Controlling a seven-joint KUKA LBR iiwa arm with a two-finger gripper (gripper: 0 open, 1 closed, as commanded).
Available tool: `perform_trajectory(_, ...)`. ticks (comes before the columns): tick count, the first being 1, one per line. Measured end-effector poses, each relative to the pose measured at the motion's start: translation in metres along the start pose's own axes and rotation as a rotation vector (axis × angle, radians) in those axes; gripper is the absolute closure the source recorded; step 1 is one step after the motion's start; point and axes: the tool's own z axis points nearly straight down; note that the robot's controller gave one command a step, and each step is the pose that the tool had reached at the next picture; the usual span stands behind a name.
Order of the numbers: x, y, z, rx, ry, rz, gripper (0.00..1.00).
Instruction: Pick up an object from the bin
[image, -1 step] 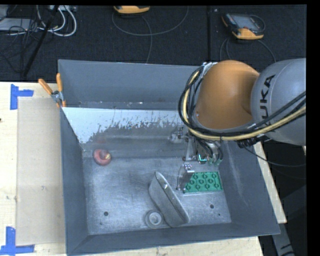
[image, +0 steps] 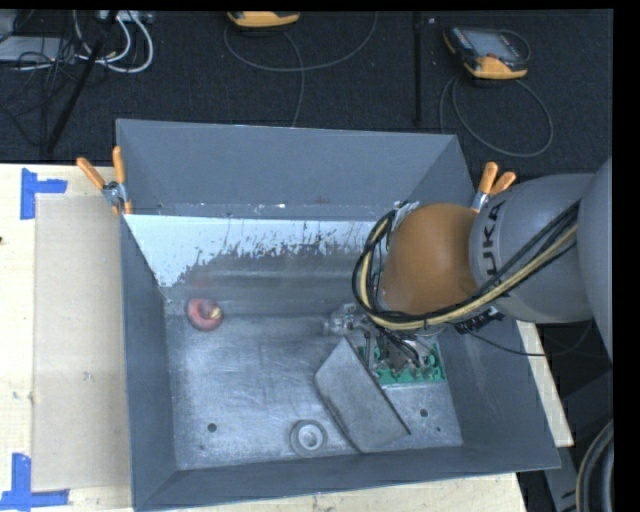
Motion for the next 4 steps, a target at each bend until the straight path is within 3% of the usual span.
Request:
perform_trajectory(1, 0.001, 0.000, -0.002, 0.000, 0.008, 0.001, 1.00)
perform_trajectory(2, 0.014, 0.010, -0.166, 0.004, -0.008, -0.049, 1.00)
perform_trajectory(3, 0.041, 0.016, -0.169, 0.003, 0.002, -0.242, 1.00)
perform_trajectory(4, 0.053, 0.022, -0.042, 0.001, 0.007, -0.673, 1.00)
